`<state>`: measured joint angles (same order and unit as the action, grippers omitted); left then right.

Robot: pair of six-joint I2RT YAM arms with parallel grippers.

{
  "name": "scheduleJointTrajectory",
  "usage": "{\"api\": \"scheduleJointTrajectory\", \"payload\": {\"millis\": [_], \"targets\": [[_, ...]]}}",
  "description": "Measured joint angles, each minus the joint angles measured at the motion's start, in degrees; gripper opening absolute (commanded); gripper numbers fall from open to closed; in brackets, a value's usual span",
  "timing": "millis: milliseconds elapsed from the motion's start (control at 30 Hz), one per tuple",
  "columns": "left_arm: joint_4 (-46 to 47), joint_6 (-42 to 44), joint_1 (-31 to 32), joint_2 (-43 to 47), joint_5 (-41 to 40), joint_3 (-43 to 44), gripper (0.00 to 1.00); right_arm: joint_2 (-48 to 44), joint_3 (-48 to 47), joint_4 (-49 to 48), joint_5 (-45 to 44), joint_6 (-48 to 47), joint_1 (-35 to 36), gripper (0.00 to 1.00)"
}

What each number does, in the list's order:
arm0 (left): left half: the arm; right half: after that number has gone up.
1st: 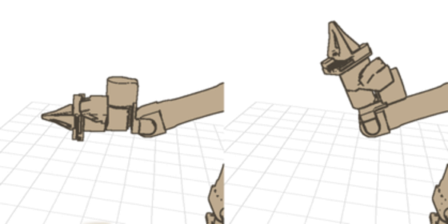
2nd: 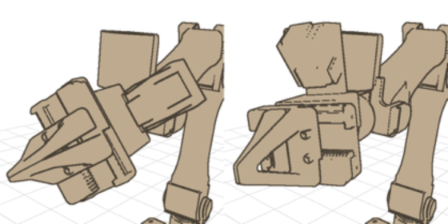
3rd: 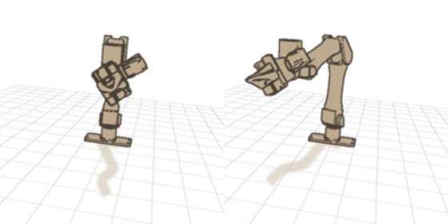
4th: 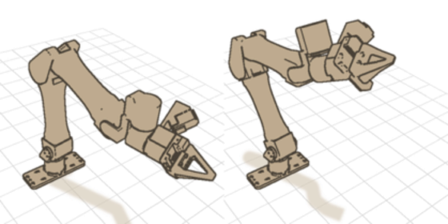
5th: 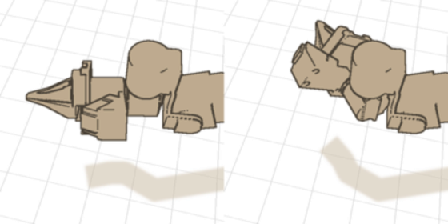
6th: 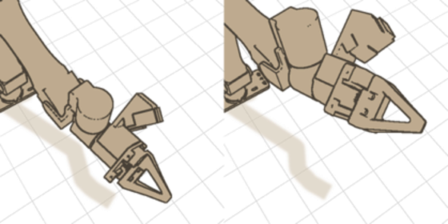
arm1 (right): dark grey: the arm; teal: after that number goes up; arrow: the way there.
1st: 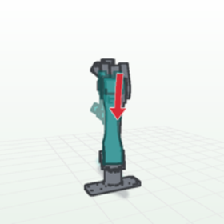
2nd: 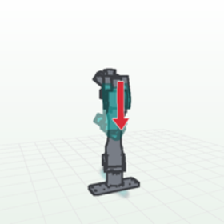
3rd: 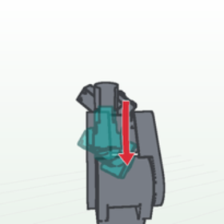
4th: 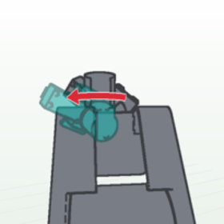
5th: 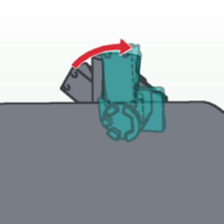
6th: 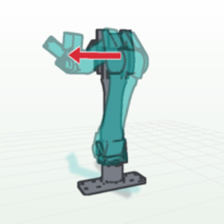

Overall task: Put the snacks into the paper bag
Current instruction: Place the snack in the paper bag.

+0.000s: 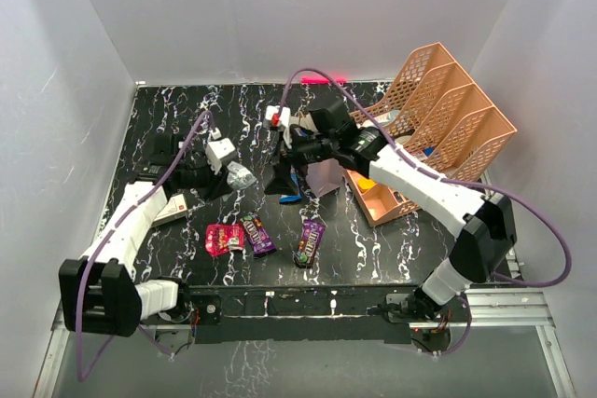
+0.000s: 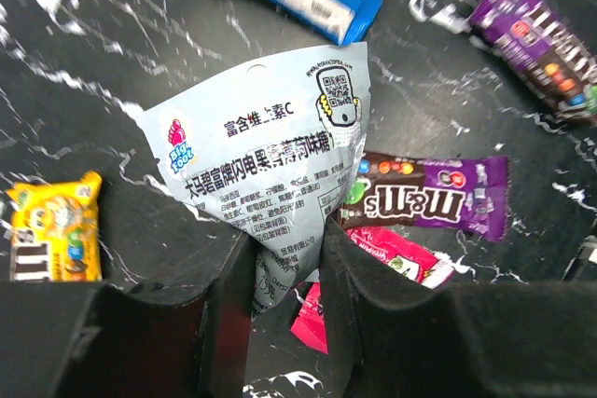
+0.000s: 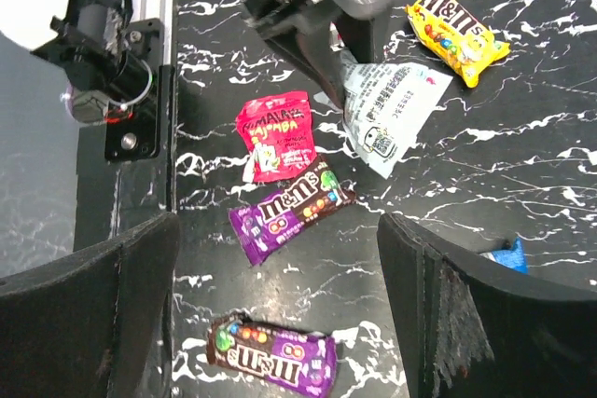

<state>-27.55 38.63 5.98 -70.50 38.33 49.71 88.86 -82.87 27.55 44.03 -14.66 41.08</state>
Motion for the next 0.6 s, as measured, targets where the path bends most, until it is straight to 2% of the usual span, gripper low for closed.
{"api": "scheduleJointTrajectory", "payload": {"millis": [200,400,600], "targets": [[-2.4,0.0,0.0,6.3,5.7,4.1,0.29,5.9,-1.7,-3.7,-6.6,9.1,2.9,0.89],[-3.7,-1.6,0.2,8.8,9.9,6.4,0.29,8.8,-4.7,-4.0,-11.2,14.5,3.3,0.87],[-4.4,-2.6,0.2,9.2,12.2,6.4,0.29,8.8,-5.1,-6.0,-10.4,17.5,3.3,0.71]]}}
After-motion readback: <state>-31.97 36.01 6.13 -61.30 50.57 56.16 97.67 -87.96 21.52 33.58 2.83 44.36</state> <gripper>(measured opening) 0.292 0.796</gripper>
